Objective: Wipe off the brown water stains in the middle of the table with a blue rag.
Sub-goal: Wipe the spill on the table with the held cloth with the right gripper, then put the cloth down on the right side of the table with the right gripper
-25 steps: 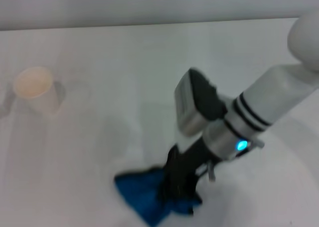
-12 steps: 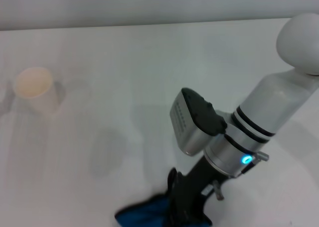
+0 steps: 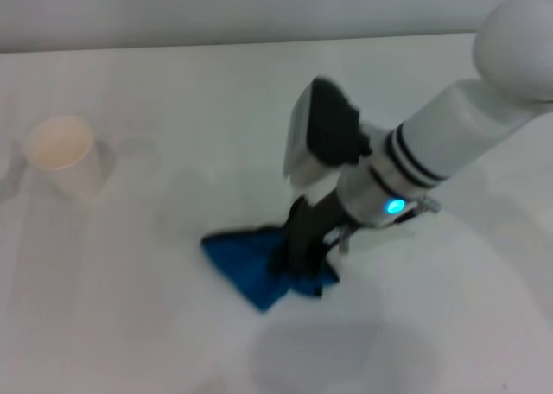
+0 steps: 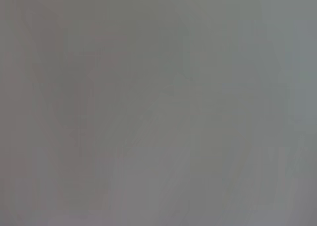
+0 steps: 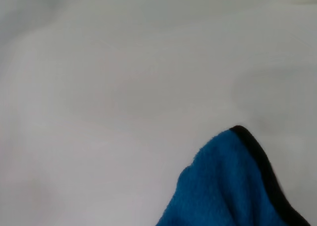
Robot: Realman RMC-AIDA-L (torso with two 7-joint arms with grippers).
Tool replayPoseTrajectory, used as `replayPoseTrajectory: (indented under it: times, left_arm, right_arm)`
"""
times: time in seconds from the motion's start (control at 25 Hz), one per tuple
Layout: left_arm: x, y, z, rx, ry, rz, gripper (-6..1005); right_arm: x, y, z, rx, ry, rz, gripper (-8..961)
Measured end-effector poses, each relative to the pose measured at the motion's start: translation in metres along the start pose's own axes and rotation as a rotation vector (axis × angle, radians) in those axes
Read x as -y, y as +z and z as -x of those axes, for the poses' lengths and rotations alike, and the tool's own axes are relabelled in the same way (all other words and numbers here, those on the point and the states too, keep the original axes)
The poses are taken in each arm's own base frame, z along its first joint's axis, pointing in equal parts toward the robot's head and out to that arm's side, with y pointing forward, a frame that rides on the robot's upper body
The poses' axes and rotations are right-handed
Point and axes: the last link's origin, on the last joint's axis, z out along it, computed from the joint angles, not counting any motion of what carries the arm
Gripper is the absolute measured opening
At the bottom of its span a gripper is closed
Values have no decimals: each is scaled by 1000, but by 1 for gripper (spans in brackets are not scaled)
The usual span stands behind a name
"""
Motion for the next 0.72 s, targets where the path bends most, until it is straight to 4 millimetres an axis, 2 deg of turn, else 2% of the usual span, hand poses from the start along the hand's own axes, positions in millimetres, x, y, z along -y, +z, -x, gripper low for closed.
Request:
replayPoseTrajectory:
  times: [0.32,0.72]
  left_arm:
    - [5,-1,-1,2,-41,-7,894]
    - [6,-3,-1,1,-44,-10,894]
  right_arm:
    - [45,-25,-20,81,191,-161,105]
    - [72,-51,-52,157,354,-281,111]
